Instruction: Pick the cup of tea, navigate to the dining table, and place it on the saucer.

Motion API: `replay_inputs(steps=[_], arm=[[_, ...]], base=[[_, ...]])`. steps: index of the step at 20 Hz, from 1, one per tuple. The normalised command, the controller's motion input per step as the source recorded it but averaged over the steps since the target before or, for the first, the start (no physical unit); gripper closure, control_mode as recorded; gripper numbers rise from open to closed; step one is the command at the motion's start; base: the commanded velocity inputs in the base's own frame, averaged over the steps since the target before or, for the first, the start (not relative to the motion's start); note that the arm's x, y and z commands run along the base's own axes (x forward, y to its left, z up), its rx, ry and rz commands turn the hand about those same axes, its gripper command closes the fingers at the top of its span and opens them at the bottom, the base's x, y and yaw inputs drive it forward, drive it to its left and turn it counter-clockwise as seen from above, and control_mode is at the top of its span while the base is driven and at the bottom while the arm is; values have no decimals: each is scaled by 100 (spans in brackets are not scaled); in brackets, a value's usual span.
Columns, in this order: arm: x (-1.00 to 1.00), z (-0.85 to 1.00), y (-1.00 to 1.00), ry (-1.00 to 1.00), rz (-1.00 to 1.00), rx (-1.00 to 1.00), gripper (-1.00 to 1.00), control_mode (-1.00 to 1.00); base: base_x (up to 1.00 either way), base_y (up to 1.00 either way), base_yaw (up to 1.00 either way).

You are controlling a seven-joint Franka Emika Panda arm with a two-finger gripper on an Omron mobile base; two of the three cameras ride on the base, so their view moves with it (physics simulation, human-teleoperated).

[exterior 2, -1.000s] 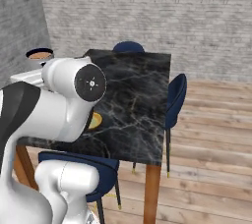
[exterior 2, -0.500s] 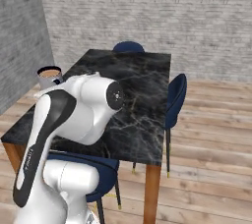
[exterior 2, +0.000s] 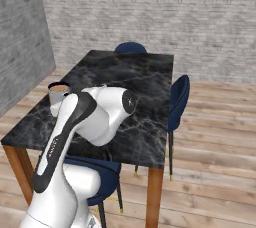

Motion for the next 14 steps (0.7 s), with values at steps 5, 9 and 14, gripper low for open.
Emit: replay_inputs(steps=[5,9,14], arm=[[39,-51,0,9,8,-1,100,-100],[31,-41,0,17,8,0,100,-100],[33,-40,0,10,7,0,100,-100]], base=[[0,0,0],[0,0,0],[0,0,0]])
